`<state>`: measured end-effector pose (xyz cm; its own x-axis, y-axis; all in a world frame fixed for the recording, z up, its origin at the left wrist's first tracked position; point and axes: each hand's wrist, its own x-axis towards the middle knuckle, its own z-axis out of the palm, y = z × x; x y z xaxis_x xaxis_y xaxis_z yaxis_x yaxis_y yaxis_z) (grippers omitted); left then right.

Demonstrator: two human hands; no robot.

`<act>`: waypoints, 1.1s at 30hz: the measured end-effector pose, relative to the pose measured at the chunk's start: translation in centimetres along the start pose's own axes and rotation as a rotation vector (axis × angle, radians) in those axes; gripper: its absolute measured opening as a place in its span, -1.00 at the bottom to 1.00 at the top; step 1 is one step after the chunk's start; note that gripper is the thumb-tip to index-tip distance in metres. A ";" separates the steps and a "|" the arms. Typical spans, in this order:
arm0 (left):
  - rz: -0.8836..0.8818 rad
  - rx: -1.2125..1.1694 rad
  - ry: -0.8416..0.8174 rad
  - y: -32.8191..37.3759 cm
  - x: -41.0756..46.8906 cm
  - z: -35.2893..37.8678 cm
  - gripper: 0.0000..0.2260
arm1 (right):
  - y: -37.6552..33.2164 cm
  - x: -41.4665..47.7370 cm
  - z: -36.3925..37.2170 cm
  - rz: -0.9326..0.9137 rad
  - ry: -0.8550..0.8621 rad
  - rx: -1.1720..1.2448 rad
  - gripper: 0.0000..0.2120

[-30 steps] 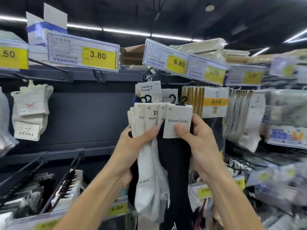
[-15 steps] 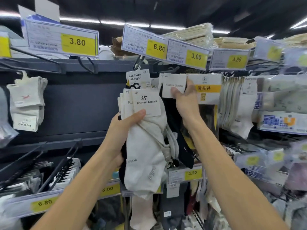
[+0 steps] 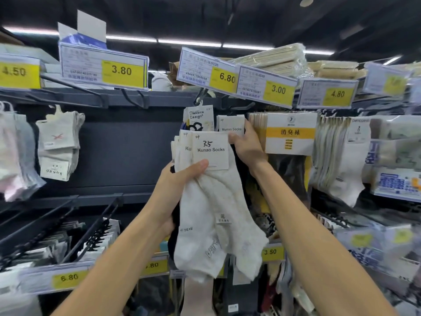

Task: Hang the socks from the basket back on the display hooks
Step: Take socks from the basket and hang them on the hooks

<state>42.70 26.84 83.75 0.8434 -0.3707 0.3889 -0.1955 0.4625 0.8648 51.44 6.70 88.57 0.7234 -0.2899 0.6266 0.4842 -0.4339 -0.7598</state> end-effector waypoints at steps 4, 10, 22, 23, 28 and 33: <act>0.023 0.006 0.017 -0.3 0.3 -0.3 -0.64 | -0.9 -2.4 -0.3 0.053 0.019 -0.084 -0.51; 0.062 0.043 -0.020 -0.8 1.0 0.2 -0.69 | -3.5 -11.0 -2.0 -0.171 -0.106 0.192 -0.75; 0.136 0.014 -0.003 -0.6 1.4 1.4 -0.80 | -2.7 -10.9 -3.9 -0.008 -0.150 0.407 -0.79; 0.151 0.023 0.005 -0.6 1.4 1.4 -0.80 | -2.7 -10.9 -3.7 -0.005 -0.158 0.409 -0.79; 0.122 0.008 0.092 -0.5 1.4 0.9 -0.84 | -2.0 -9.6 -3.2 -0.001 0.083 0.390 -0.85; 0.079 -0.032 0.123 -0.3 1.0 0.2 -0.84 | -1.2 -6.7 -2.4 -0.073 0.271 0.153 -0.87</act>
<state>43.53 26.15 83.93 0.8813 -0.2321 0.4115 -0.2487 0.5126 0.8218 44.83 7.08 85.70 0.5364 -0.4883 0.6884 0.6137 -0.3343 -0.7153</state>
